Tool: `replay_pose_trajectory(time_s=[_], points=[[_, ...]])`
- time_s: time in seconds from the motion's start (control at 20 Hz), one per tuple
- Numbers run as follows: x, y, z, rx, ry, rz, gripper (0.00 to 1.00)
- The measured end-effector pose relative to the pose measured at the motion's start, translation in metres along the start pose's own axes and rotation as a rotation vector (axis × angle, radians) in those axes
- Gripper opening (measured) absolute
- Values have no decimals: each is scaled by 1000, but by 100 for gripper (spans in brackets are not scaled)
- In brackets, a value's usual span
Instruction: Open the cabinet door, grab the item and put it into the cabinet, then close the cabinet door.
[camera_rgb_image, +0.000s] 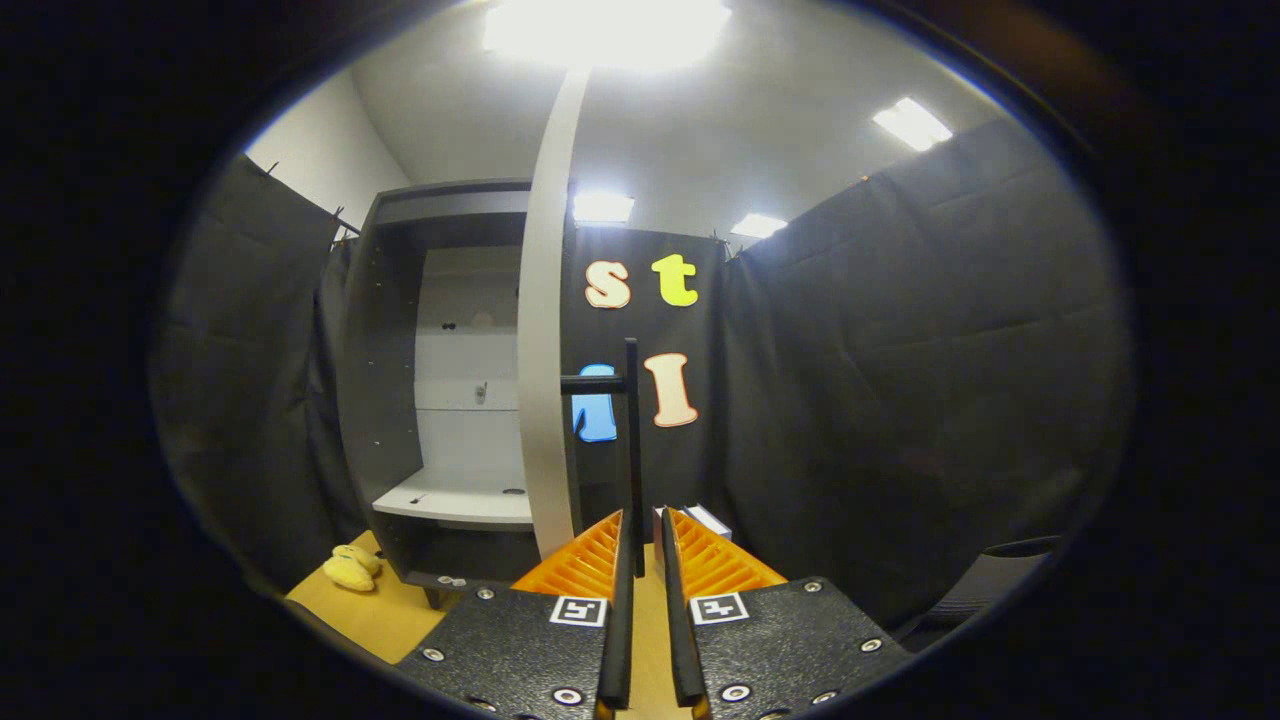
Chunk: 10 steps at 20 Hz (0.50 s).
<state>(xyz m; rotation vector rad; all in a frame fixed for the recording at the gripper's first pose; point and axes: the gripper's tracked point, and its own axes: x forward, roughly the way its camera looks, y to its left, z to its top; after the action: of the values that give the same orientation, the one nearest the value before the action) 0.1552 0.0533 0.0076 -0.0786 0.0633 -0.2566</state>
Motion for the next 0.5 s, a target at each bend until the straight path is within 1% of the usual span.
replay_pose_trajectory(time_s=[0.05, 0.15, 0.25, 0.35, 0.4, 0.45, 0.5], points=[[-3, -8, 2, -12, -17, -27, 16], [-17, -3, 12, 3, -57, -23, 21], [-30, 8, 23, 7, -114, -6, 21], [-39, 22, 23, 10, -149, 4, 23], [-44, 41, 19, 34, -150, 51, 31], [-46, 59, 13, 63, -139, 100, 46], [-46, 72, 5, 81, -126, 129, 61]])
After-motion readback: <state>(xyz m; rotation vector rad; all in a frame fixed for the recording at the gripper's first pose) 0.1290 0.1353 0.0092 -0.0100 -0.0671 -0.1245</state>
